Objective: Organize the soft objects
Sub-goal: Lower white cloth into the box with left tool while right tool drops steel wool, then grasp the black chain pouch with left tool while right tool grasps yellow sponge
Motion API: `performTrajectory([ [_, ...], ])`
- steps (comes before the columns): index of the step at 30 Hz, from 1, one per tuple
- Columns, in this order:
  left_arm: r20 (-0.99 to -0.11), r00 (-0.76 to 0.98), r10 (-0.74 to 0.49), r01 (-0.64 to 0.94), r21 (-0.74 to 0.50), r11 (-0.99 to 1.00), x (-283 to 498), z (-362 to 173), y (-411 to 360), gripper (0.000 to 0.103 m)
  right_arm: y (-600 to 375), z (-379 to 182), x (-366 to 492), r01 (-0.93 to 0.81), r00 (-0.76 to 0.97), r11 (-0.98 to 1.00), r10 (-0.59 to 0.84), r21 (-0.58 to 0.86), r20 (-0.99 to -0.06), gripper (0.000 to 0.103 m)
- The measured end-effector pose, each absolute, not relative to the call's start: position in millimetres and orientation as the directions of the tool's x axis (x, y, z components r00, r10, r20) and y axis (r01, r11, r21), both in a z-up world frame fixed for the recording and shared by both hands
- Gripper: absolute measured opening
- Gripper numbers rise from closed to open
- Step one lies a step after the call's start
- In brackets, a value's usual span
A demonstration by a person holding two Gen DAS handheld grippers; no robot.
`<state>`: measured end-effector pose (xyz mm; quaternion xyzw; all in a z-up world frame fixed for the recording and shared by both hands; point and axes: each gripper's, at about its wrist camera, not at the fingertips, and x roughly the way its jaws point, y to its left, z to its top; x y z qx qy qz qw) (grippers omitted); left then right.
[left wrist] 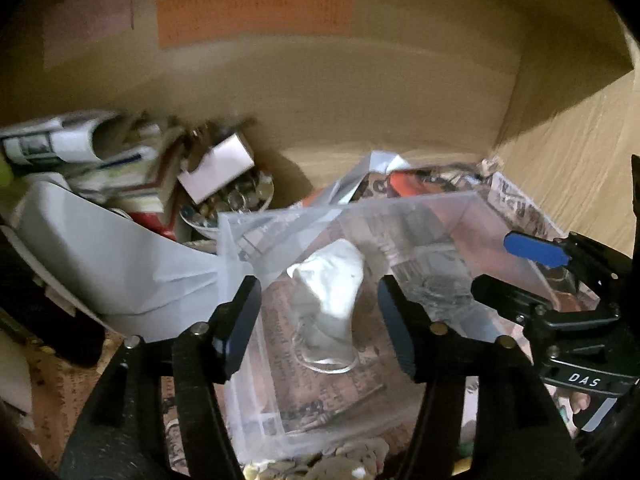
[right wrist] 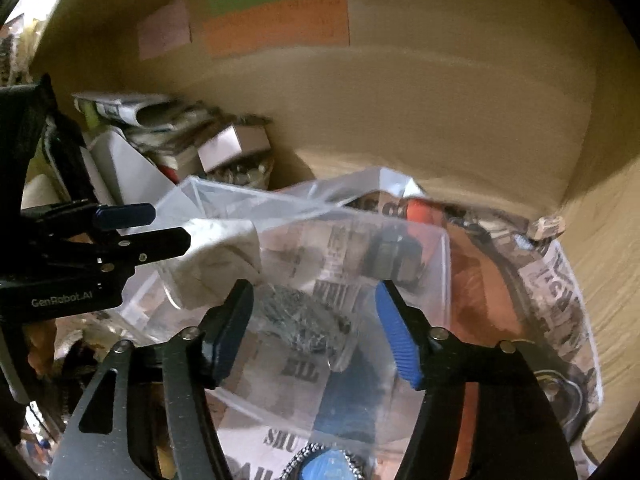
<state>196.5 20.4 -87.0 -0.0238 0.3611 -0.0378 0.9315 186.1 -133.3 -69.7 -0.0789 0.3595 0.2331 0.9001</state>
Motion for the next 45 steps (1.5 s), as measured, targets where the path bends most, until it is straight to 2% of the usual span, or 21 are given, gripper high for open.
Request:
performTrajectory([
  [5, -0.588, 0.806, -0.068, 0.048, -0.049, 0.998, 163, -60, 20, 0.072, -142, -44, 160, -0.475, 0.691, 0.88, 0.387, 0.021, -0.611, 0.071],
  [10, -0.506, 0.861, -0.053, 0.038, -0.039, 0.998, 125, -39, 27, 0.089, -146, -25, 130, -0.477, 0.737, 0.879, 0.397, -0.004, -0.548, 0.077],
  [15, -0.479, 0.877, -0.042, 0.026, -0.04, 0.999, 98, -37, 34, 0.093, -148, -20, 107, -0.49, 0.742, 0.872, 0.425, 0.014, -0.519, 0.078],
  [20, -0.521, 0.852, -0.046, 0.019, -0.058, 0.998, 84, -54, 40, 0.094, -145, -29, 90, -0.505, 0.716, 0.861, 0.453, 0.053, -0.532, 0.078],
  [31, -0.663, 0.747, -0.049, -0.017, -0.093, 0.996, 68, -117, 48, 0.093, -126, -73, 65, -0.546, 0.607, 0.83, 0.484, 0.112, -0.63, 0.078],
  [39, -0.702, 0.709, -0.069, -0.006, -0.104, 0.995, 54, -147, 41, 0.093, -115, -102, 57, -0.573, 0.516, 0.806, 0.498, 0.151, -0.697, 0.077],
  [41, -0.707, 0.703, -0.079, -0.002, -0.113, 0.994, 54, -152, 40, 0.091, -111, -108, 55, -0.58, 0.497, 0.8, 0.496, 0.153, -0.712, 0.071],
  [43, -0.717, 0.69, -0.097, 0.007, -0.128, 0.992, 55, -156, 40, 0.08, -107, -113, 55, -0.593, 0.474, 0.791, 0.494, 0.15, -0.729, 0.058],
  [45, -0.728, 0.676, -0.113, 0.014, -0.141, 0.99, 57, -161, 41, 0.072, -105, -117, 54, -0.598, 0.465, 0.788, 0.488, 0.144, -0.739, 0.052],
])
